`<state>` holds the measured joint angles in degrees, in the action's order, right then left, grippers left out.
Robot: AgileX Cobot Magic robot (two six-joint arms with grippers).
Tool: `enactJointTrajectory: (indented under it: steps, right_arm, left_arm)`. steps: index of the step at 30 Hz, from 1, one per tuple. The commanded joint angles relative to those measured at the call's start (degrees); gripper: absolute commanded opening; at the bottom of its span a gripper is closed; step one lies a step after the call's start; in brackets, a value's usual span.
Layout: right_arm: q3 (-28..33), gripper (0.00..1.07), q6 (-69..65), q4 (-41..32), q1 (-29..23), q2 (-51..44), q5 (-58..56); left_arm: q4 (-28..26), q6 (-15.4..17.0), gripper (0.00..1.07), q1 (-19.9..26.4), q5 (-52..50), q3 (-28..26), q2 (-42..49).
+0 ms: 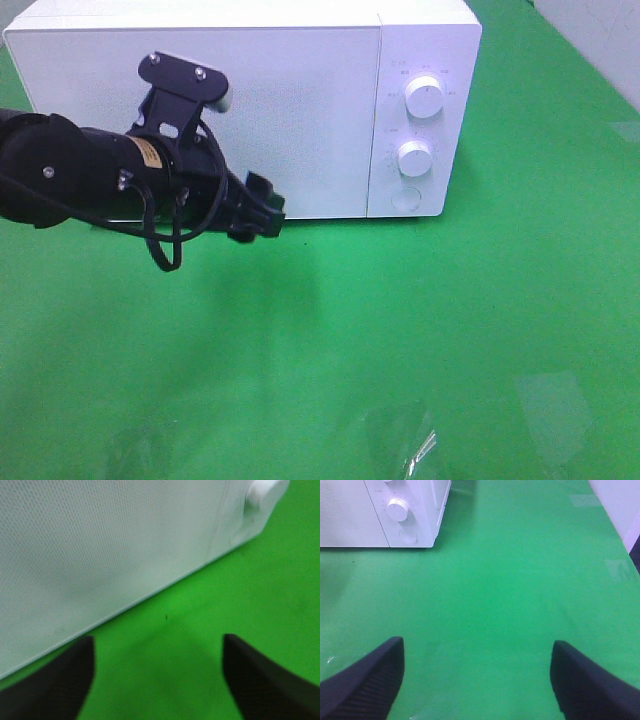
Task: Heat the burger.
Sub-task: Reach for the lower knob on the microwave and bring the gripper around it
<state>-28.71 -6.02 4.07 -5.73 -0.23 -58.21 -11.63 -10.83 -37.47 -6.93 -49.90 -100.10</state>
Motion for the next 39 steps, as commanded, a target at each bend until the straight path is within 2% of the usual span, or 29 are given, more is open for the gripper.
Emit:
enactJointTrajectory:
  steps: [1,2,3,4,5,6,7,8,9,13,14,15,16,17,18,19,20,21,22,23,24,25,26,27,28,29,32,37,39]
  right_arm:
    - [0.17,0.76,0.52,-0.29,0.34,-1.55,0.69]
    - [0.17,0.76,0.52,-0.29,0.34,-1.55,0.69]
    - [0.17,0.76,0.52,-0.29,0.34,-1.55,0.69]
    - [0.17,0.76,0.52,-0.29,0.34,-1.55,0.69]
    - [0.17,0.76,0.52,-0.29,0.34,-1.55,0.69]
    - [0.17,0.76,0.52,-0.29,0.34,-1.55,0.69]
    - [0.17,0.76,0.52,-0.29,0.34,-1.55,0.69]
    - [0.17,0.76,0.52,-0.29,0.34,-1.55,0.69]
    - [0.17,0.76,0.52,-0.29,0.34,-1.55,0.69]
    - [0.17,0.76,0.52,-0.29,0.34,-1.55,0.69]
    - [0.17,0.76,0.52,-0.29,0.34,-1.55,0.69]
    - [0.17,0.76,0.52,-0.29,0.34,-1.55,0.69]
    - [0.17,0.76,0.52,-0.29,0.34,-1.55,0.69]
    - [0.17,0.76,0.52,-0.29,0.34,-1.55,0.69]
    - [0.17,0.76,0.52,-0.29,0.34,-1.55,0.69]
    - [0.17,0.76,0.52,-0.29,0.34,-1.55,0.69]
    - [0.17,0.76,0.52,-0.29,0.34,-1.55,0.69]
    - [0.17,0.76,0.52,-0.29,0.34,-1.55,0.69]
    - [0.17,0.76,0.52,-0.29,0.34,-1.55,0.69]
    - [0.17,0.76,0.52,-0.29,0.34,-1.55,0.69]
    - [0.17,0.76,0.52,-0.29,0.34,-1.55,0.69]
    - [0.17,0.76,0.52,-0.29,0.34,-1.55,0.69]
    - [0.17,0.76,0.52,-0.29,0.34,-1.55,0.69]
    - [0.17,0.76,0.52,-0.29,0.34,-1.55,0.69]
    - [0.17,0.76,0.52,-0.29,0.34,-1.55,0.69]
    - [0.17,0.76,0.52,-0.29,0.34,-1.55,0.69]
    - [0.17,0.76,0.52,-0.29,0.34,-1.55,0.69]
    - [0.17,0.76,0.52,-0.29,0.34,-1.55,0.69]
    - [0.17,0.76,0.52,-0.29,0.34,-1.55,0.69]
  left_arm:
    - [0.57,-0.06,1.0,-0.11,11.34,0.17,0.74]
    - [0.57,-0.06,1.0,-0.11,11.34,0.17,0.74]
    - [0.86,-0.06,0.99,-0.11,16.96,0.17,1.03]
    - [0.86,-0.06,0.99,-0.11,16.96,0.17,1.03]
    - [1.03,0.23,0.99,-0.11,22.69,0.17,1.78]
    - [1.03,0.23,0.99,-0.11,22.69,0.17,1.78]
    - [1.03,0.23,0.99,-0.06,27.96,0.17,3.27]
    - [1.03,0.23,0.99,-0.06,27.96,0.17,3.27]
    - [1.03,0.23,0.99,0.29,32.2,0.17,4.76]
    - [1.03,1.49,0.99,1.78,36.04,0.17,7.96]
    - [1.03,3.38,0.99,4.01,38.1,0.17,10.43]
    - [1.03,3.38,0.99,4.01,38.1,0.17,10.43]
    - [1.09,5.16,0.99,6.88,40.91,0.11,12.72]
    - [1.09,5.16,0.99,6.88,40.91,0.11,12.72]
    - [1.09,6.25,0.99,10.71,44.81,0.06,15.18]
    - [1.09,6.25,0.99,10.71,44.81,0.06,15.18]
    - [1.09,6.36,0.99,14.61,49.45,0.06,17.48]
    - [1.09,6.36,0.99,14.61,49.45,0.06,17.48]
    - [1.43,6.19,0.99,19.08,53.63,0.06,19.71]
    - [1.95,5.96,0.99,21.26,55.69,0.06,21.03]
    - [1.95,5.96,0.99,21.26,55.69,0.06,21.03]
    - [2.86,5.56,0.98,24.58,58.44,0.06,23.49]
    - [2.86,5.56,0.98,24.58,58.44,0.06,23.49]
    - [3.09,6.13,0.98,28.42,61.42,0.06,26.24]
    - [3.09,6.13,0.98,28.42,61.42,0.06,26.24]
    - [2.46,7.16,0.98,31.05,63.83,0.11,28.93]
    - [3.04,7.91,0.98,33.75,66.29,0.17,33.35]
    - [4.7,8.82,0.98,34.49,68.47,1.32,39.25]
    - [5.84,9.22,0.98,34.49,68.35,5.84,46.58]
